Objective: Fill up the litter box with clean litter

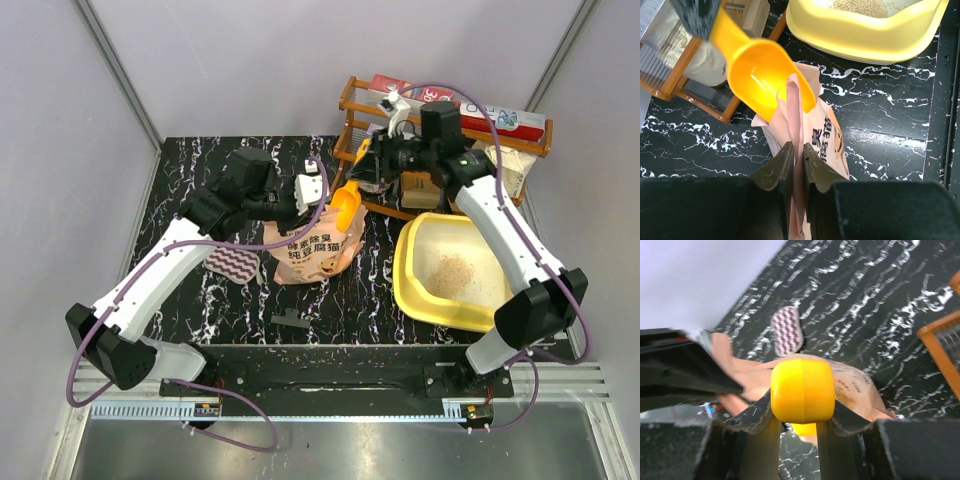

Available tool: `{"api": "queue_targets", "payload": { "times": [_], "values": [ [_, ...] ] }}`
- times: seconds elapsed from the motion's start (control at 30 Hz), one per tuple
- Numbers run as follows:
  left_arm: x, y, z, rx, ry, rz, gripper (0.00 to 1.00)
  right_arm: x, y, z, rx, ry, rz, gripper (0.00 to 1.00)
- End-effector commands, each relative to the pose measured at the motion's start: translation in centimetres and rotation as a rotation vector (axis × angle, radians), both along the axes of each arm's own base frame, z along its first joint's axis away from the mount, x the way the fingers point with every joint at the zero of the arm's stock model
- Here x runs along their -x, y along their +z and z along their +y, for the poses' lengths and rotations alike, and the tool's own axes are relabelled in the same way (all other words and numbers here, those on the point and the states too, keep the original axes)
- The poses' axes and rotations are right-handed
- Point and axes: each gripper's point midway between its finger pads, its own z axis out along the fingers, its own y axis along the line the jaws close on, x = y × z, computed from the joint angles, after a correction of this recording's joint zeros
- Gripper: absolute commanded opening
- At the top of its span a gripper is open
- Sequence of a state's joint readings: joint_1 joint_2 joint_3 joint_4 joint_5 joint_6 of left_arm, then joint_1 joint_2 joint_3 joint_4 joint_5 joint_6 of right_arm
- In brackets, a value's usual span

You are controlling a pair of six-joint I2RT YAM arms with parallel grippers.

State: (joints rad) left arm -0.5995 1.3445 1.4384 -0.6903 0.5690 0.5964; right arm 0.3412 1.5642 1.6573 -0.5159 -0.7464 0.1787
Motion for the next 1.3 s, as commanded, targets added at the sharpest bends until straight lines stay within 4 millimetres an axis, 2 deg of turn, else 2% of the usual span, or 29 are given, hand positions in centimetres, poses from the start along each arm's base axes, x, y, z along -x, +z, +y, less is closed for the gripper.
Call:
{"api": "queue_targets", "payload": {
  "times": [0.0,0.1,0.13,0.17,0.23,0.27,0.33,0.37,0.43,0.6,0.9,1.03,1.1,1.27],
  "values": [
    [1.1,2.4,0.4,0.043,-0.014,-0.073,0.15,-3.5,-2.2,0.1,0.141,-0.15,-0.089,0.0],
    [1.2,1.9,0.6,0.034,-0.008,-0.069,0.15,-4.3,-3.7,-0.3,0.22,-0.257,-0.096,0.0],
    [1.3,1.8,0.7,0.033,-0.01,-0.067,0.15,-4.4,-3.6,-0.6,0.231,-0.281,-0.11,0.0],
    [1.4,1.8,0.7,0.034,-0.011,-0.063,0.16,-4.6,-4.3,-1.1,0.267,-0.335,-0.114,0.0],
    [1.4,1.8,0.6,0.038,-0.01,-0.062,0.15,-4.3,-3.8,-2.0,0.268,-0.399,-0.136,0.0],
    [1.4,1.9,0.6,0.042,-0.005,-0.058,0.15,-4.8,-4.7,-3.0,0.282,-0.479,-0.138,0.0],
    [1.3,2.0,0.4,0.048,-0.003,-0.056,0.15,-4.2,-4.5,-3.2,0.275,-0.53,-0.161,0.0],
    [1.3,2.0,0.3,0.052,-0.006,-0.049,0.15,-4.1,-5.5,-3.5,0.297,-0.558,-0.157,0.0],
    [1.4,2.1,0.0,0.058,-0.013,-0.039,0.15,-3.3,-6.4,-2.8,0.32,-0.554,-0.166,0.0],
    [1.2,2.1,-0.6,0.069,-0.006,-0.013,0.15,-2.2,-10.1,-1.8,0.36,-0.539,-0.137,0.0],
    [0.4,1.7,-1.2,0.08,0.015,0.006,0.15,-2.4,-16.8,-0.2,0.372,-0.567,0.064,0.0],
    [-0.3,2.4,-1.4,0.076,0.006,-0.039,0.14,-2.5,-18.7,1.1,0.328,-0.588,0.167,0.0],
    [-0.8,3.1,-1.6,0.073,-0.002,-0.074,0.14,-2.5,-19.4,1.9,0.303,-0.587,0.222,0.0],
    [-3.1,3.3,-1.8,0.027,0.015,-0.14,0.14,-2.5,-17.9,4.7,0.142,-0.577,0.371,0.0]
  ]
}}
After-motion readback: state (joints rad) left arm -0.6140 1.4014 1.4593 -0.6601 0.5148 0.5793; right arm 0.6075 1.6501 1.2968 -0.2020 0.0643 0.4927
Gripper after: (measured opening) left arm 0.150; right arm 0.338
